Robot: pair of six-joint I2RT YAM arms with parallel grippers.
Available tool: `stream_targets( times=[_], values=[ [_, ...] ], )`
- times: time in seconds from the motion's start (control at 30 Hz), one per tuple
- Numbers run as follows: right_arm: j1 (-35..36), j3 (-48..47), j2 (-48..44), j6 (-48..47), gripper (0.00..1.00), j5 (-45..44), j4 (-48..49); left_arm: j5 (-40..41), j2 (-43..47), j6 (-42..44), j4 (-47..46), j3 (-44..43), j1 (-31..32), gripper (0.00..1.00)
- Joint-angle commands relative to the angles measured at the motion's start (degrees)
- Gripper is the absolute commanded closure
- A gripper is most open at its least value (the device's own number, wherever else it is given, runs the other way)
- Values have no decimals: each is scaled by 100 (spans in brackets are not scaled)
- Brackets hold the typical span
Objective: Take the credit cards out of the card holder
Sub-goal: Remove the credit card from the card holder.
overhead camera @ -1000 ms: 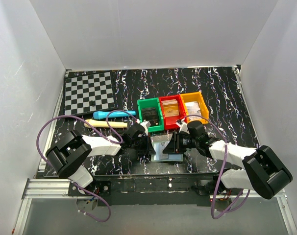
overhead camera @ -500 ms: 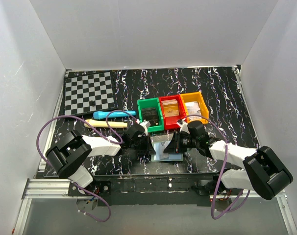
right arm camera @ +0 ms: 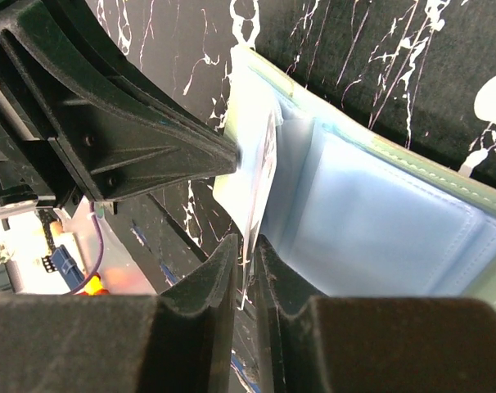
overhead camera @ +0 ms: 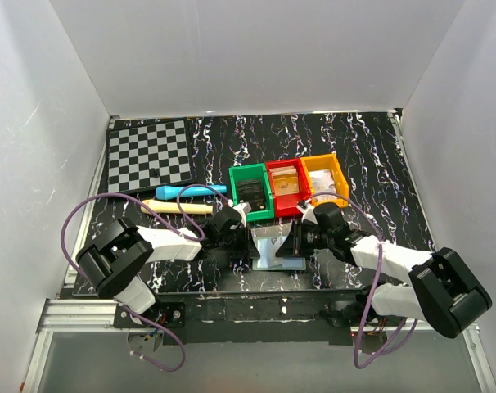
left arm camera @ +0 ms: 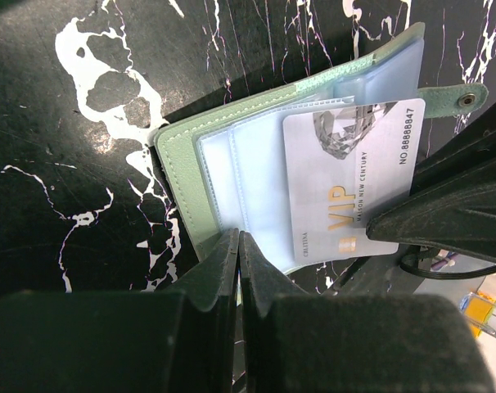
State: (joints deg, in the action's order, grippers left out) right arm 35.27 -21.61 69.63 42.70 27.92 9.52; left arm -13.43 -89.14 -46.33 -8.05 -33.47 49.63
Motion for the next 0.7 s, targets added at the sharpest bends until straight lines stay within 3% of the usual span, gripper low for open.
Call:
stream_targets(
  times=[0.0, 0.5, 0.67],
  values=[
    [-29, -72, -169, -130, 79, -50, -38, 306, -7, 89, 296, 139, 21, 100],
    [-37, -168, -169, -165, 74, -85, -187, 315, -15, 124, 331, 104, 21, 100],
    [-46, -212, -160, -209, 80, -129, -310, 315, -24, 115, 331, 104, 21, 100]
  ],
)
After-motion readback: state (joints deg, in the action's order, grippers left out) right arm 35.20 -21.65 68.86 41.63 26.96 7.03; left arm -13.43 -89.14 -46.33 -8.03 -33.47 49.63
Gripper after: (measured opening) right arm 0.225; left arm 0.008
